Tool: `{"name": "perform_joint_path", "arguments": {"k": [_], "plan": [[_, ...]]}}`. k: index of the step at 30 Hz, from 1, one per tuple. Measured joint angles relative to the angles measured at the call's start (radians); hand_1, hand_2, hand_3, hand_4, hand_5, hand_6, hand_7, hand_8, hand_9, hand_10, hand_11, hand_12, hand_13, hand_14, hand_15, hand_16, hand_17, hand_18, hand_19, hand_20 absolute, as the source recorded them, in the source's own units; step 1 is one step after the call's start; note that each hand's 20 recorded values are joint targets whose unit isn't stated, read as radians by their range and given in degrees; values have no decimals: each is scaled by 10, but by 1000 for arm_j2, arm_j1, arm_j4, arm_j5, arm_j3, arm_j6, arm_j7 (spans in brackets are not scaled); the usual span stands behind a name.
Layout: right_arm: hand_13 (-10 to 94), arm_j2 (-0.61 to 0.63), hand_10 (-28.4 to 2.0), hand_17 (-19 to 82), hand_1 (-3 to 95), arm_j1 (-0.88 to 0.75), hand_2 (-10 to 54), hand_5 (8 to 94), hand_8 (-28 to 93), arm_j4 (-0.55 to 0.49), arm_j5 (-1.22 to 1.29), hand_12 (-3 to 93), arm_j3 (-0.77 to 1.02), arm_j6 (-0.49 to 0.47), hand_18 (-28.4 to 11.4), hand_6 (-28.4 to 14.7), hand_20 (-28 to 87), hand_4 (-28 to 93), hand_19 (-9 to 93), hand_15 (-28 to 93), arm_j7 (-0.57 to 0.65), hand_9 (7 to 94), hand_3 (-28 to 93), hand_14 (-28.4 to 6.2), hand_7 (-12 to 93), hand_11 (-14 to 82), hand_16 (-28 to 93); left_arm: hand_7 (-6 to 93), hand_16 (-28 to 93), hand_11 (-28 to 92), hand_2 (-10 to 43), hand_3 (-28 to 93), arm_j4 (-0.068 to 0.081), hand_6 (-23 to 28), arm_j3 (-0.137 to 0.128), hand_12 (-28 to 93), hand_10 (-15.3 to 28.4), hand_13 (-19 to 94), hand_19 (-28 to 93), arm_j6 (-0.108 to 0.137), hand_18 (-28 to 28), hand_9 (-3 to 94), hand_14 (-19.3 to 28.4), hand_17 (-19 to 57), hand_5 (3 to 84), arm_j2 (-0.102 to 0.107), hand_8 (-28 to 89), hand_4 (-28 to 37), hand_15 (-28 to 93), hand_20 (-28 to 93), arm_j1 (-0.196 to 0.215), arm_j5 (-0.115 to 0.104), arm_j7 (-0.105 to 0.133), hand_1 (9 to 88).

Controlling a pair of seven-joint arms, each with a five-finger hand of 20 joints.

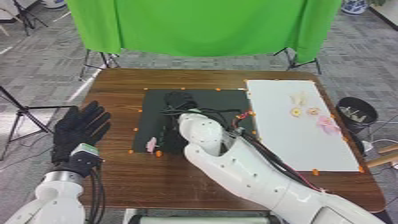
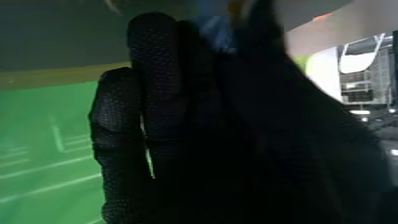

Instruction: Arrange flowers

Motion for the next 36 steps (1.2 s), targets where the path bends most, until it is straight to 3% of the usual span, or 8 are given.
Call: {"name": "perform_joint_path", "arguments": {"k": [2, 4, 19, 24, 30, 36], "plan": [[689, 0, -135, 352, 400, 0, -94, 672, -122, -3, 3, 175, -9, 9, -219, -21, 339, -268, 816, 471, 11, 718, 800, -109, 182, 190, 236, 156, -86, 251, 125, 713, 1, 104, 0, 113, 162, 273, 390, 3, 152, 383, 164, -93, 470, 0, -89, -283, 428, 74, 0, 30, -5, 291], [686, 0, -138, 352, 392, 0, -95, 670, -128, -6, 6, 172, -18, 24, -220, -23, 339, -266, 817, 474, 22, 711, 798, -112, 183, 184, 235, 156, -86, 251, 120, 712, 1, 104, 0, 113, 161, 272, 388, 4, 152, 382, 164, -93, 470, 0, -88, -283, 426, 75, -1, 39, -6, 292], [662, 20, -159, 351, 341, -2, -95, 615, -125, -73, 29, 160, -14, 50, -229, -43, 334, -255, 827, 489, 36, 640, 781, -125, 162, 159, 226, 154, -81, 247, 109, 712, 1, 104, -12, 116, 161, 270, 385, 1, 153, 378, 164, -91, 464, -1, -88, -283, 421, 80, 9, 7, 13, 289], [650, 76, -165, 343, 338, -66, -95, 609, -121, -230, 71, 159, 90, 43, -228, -45, 320, -248, 813, 488, 42, 633, 778, -129, 155, 156, 218, 152, -81, 245, 113, 712, 1, 105, -30, 115, 163, 269, 387, -14, 155, 377, 164, -87, 463, -22, -88, -283, 421, 82, 22, 8, 13, 282], [629, 242, -169, 332, 340, -211, -95, 590, -117, -468, 77, 157, 276, 189, -226, -52, 309, -245, 801, 477, 74, 612, 769, -133, 148, 146, 209, 152, -80, 243, 118, 710, -7, 104, -69, 116, 163, 270, 388, -29, 156, 377, 165, -84, 464, -37, -87, -283, 419, 82, 58, 15, 14, 279], [578, 460, -179, 311, 330, -370, -95, 542, -111, -569, 91, 156, 488, 114, -221, -59, 283, -243, 763, 455, 139, 561, 772, -147, 137, 132, 192, 151, -80, 244, 124, 709, -13, 104, -97, 116, 163, 272, 389, -27, 156, 379, 166, -82, 465, -37, -87, -283, 421, 82, 93, 11, 35, 278]]}}
